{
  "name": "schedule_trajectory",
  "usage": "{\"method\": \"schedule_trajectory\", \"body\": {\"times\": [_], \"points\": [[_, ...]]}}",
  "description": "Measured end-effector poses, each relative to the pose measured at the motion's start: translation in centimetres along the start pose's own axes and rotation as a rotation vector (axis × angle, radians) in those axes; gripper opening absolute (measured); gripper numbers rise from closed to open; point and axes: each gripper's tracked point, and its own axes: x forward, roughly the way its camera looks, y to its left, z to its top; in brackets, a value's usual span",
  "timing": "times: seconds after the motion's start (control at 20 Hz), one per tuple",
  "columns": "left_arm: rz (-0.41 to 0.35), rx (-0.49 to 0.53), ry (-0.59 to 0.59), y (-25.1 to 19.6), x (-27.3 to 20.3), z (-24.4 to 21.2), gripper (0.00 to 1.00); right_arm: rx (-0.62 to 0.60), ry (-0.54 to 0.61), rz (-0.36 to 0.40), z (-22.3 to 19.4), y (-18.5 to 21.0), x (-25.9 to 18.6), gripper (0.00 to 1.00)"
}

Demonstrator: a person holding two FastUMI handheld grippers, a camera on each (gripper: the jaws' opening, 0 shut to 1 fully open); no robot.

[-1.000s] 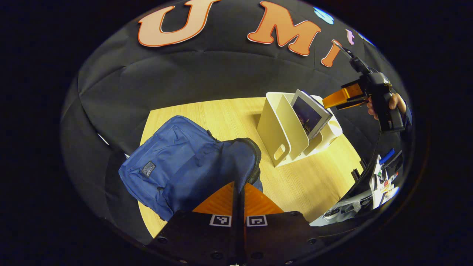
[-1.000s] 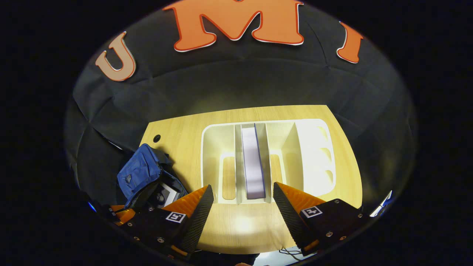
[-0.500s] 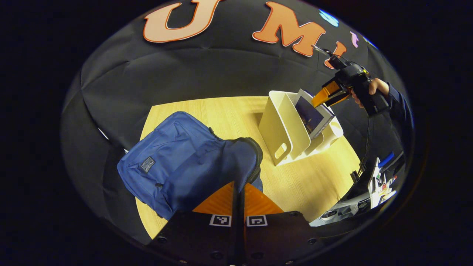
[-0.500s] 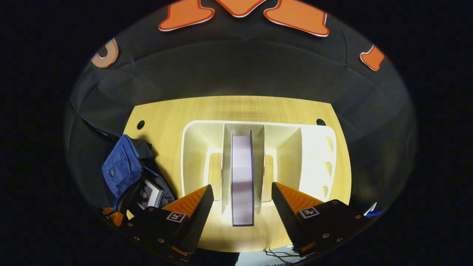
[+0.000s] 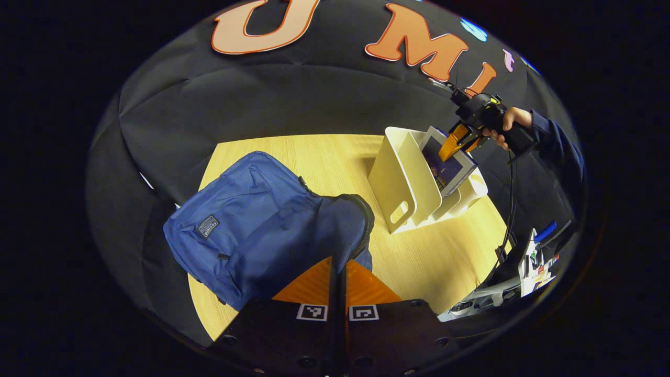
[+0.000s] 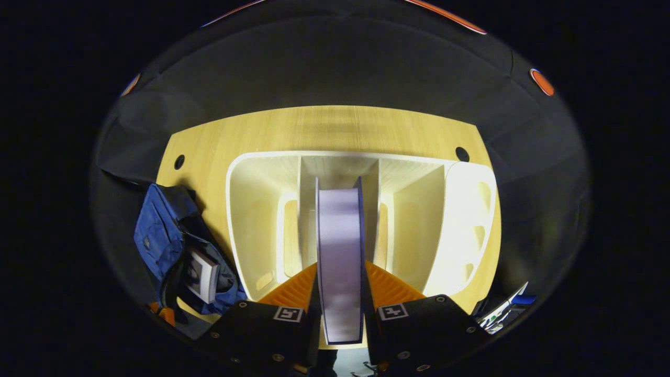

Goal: Open the schoolbag, grab two books from the bookshelf and put them into the schoolbag.

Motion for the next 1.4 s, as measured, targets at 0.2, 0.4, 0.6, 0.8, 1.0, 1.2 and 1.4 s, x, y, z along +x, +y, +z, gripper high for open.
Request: {"method": "schedule_trajectory", "body": {"times": [0.2, 0.4, 0.6, 0.8, 1.0, 1.2, 1.4], "points": [[-0.006, -0.008, 0.0, 0.2, 0.2, -0.3, 0.01, -0.004, -0.002, 0.015, -0.1, -0.2, -2.1, 0.34], [-0.013, 0.001, 0.001, 0.1, 0.2, -0.5, 0.01, 0.003, -0.048, 0.031, 0.6, -0.8, -6.3, 0.33], [-0.022, 0.007, -0.002, 0.0, 0.2, -0.6, 0.01, -0.026, -0.088, 0.034, 0.2, -1.4, -11.2, 0.34], [-0.031, 0.005, -0.009, 0.2, 0.2, -0.6, 0.01, -0.035, -0.14, 0.04, -0.4, -2.1, -16.3, 0.34], [-0.031, 0.008, -0.01, 0.3, 0.2, -0.6, 0.01, -0.034, -0.189, 0.086, -2.1, -1.5, -19.2, 0.34], [-0.024, 0.038, 0.0, 0.3, 0.2, -0.7, 0.01, 0.036, -0.223, 0.214, -3.7, 0.2, -20.2, 0.34], [-0.014, 0.066, 0.01, 0.2, 0.2, -0.7, 0.01, 0.099, -0.251, 0.266, -5.4, -0.2, -19.5, 0.33]]}}
